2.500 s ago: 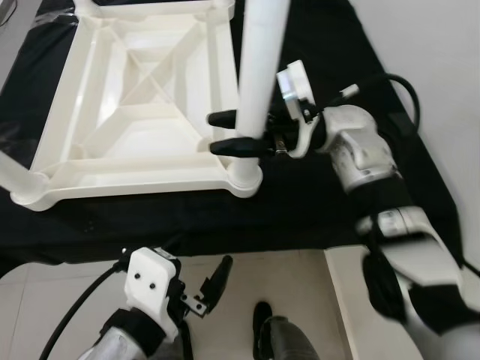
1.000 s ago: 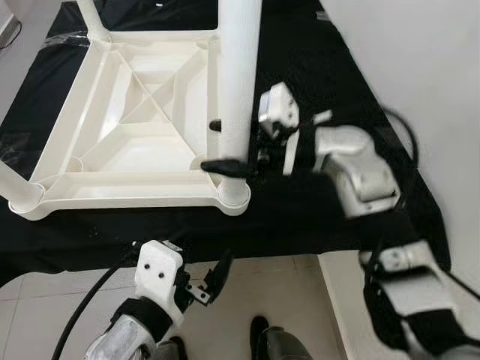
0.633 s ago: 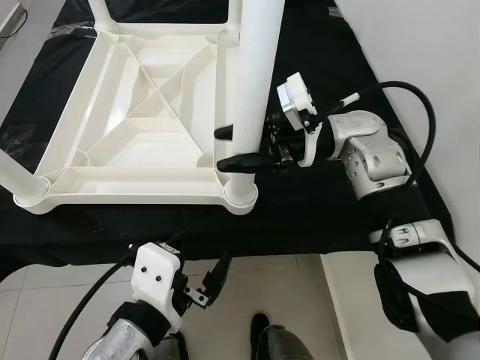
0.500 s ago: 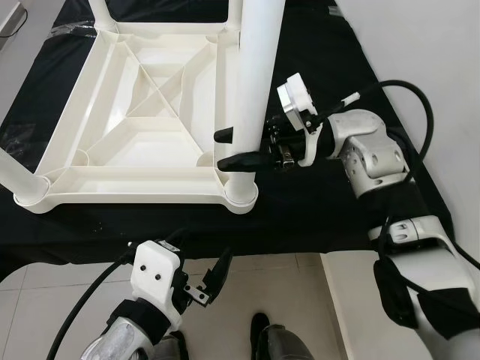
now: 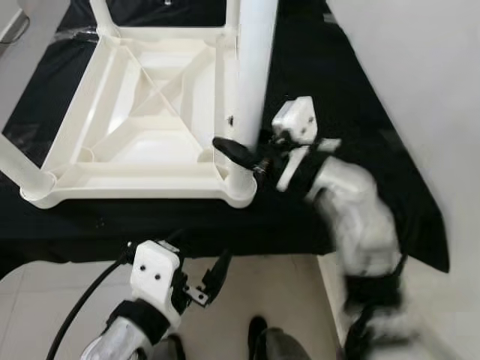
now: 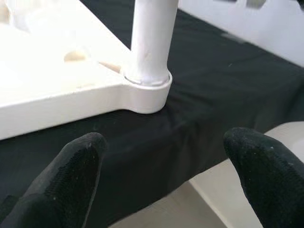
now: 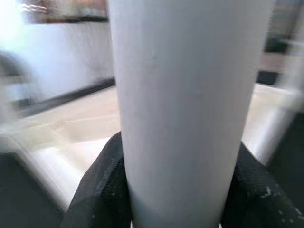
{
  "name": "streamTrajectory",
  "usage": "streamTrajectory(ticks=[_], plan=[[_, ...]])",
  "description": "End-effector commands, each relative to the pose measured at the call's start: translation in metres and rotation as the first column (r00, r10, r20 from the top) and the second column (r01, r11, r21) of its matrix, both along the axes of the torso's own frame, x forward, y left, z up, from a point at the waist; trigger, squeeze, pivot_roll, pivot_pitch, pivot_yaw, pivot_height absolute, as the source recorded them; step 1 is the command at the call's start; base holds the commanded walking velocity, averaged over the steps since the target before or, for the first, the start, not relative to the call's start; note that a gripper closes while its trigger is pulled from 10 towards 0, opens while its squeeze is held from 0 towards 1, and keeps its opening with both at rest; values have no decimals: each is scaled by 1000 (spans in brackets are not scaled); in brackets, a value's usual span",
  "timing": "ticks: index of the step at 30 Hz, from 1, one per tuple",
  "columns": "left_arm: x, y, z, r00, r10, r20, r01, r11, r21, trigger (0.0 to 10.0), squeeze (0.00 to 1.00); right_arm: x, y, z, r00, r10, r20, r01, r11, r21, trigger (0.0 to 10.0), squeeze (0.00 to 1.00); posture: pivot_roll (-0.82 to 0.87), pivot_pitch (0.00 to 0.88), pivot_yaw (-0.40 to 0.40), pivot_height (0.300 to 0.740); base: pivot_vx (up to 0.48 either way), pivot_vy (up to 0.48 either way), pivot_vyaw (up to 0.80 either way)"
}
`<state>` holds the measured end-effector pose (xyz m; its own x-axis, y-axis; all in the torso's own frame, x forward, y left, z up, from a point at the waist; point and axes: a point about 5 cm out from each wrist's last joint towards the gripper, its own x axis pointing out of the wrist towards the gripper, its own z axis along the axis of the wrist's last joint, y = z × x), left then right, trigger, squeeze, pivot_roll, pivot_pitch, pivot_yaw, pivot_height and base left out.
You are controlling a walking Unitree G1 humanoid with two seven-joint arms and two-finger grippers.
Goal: Building children table
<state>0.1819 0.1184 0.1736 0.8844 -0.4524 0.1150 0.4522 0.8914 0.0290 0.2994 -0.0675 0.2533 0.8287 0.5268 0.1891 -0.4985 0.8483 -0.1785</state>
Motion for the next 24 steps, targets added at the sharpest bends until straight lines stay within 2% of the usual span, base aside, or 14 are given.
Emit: streamTrajectory(ticks=[1, 2, 9, 10, 12, 13, 15, 17, 19, 20, 21, 22, 23, 24], plan=[[-1, 3, -8, 999, 1, -41, -1, 1000, 6, 10000, 0, 4, -10, -42, 959, -187, -212, 182, 982, -46, 0, 0, 87, 308, -46, 740, 0, 0, 0], [1, 2, -8, 999, -4, -39, 4, 1000, 7, 10000, 0, 6, 3, -36, 967, -171, -188, 170, 985, -23, 0, 0, 86, 302, -46, 740, 0, 0, 0], [7, 2, -9, 1000, 9, -24, -9, 1000, 15, 10000, 0, 24, 35, -15, 976, -122, -178, 137, 988, 75, 0, 0, 101, 280, -60, 740, 0, 0, 0], [8, 2, -9, 1000, 18, -21, -18, 1000, 17, 10000, 0, 26, 37, -14, 975, -117, -188, 132, 989, 69, 10000, 0, 101, 280, -60, 740, 0, 0, 0], [8, 3, -8, 999, 26, -19, -25, 999, 19, 10000, 0, 24, 35, -11, 985, -74, -153, 81, 996, 41, 10000, 0, 103, 283, -60, 740, 0, 0, 0], [7, 3, -8, 1000, 25, -19, -24, 1000, 19, 10000, 0, 23, 33, -10, 990, -13, -140, 19, 999, 43, 10000, 1000, 103, 287, -60, 740, 0, 0, 0], [7, 2, -8, 1000, 17, -20, -17, 1000, 16, 10000, 0, 22, 31, -6, 984, 140, -112, -136, 990, 40, 10000, 1000, 105, 289, -59, 740, 0, 0, 0], [7, 2, -8, 1000, 15, -21, -15, 1000, 16, 10000, 0, 22, 30, -4, 979, 172, -105, -168, 985, 42, 10000, 1000, 105, 289, -59, 740, 0, 0, 0], [6, 2, -8, 1000, 10, -22, -10, 1000, 14, 10000, 0, 22, 25, 8, 930, 366, -40, -366, 931, 11, 10000, 1000, 103, 293, -55, 740, 0, 0, 0], [6, 2, -8, 1000, 10, -22, -10, 1000, 14, 10000, 0, 22, 25, 8, 930, 366, -40, -366, 931, 11, 10000, 1000, 103, 293, -55, 740, 0, 0, 0], [6, 2, -8, 1000, 9, -23, -8, 1000, 13, 10000, 0, 21, 20, 12, 876, 482, -12, -483, 875, -42, 10000, 1000, 107, 296, -56, 740, 0, 0, 0], [6, 2, -8, 1000, 9, -23, -8, 1000, 13, 10000, 0, 21, 20, 12, 876, 482, -12, -483, 875, -42, 10000, 1000, 107, 296, -56, 740, 0, 0, 0], [6, 2, -8, 1000, 8, -23, -7, 1000, 12, 10000, 0, 19, 16, 15, 833, 553, -2, -551, 831, -80, 10000, 1000, 107, 296, -56, 740, 0, 0, 0], [6, 2, -8, 1000, 8, -23, -7, 1000, 12, 10000, 0, 19, 16, 15, 833, 553, -2, -551, 831, -80, 10000, 1000, 107, 296, -56, 740, 0, 0, 0]])
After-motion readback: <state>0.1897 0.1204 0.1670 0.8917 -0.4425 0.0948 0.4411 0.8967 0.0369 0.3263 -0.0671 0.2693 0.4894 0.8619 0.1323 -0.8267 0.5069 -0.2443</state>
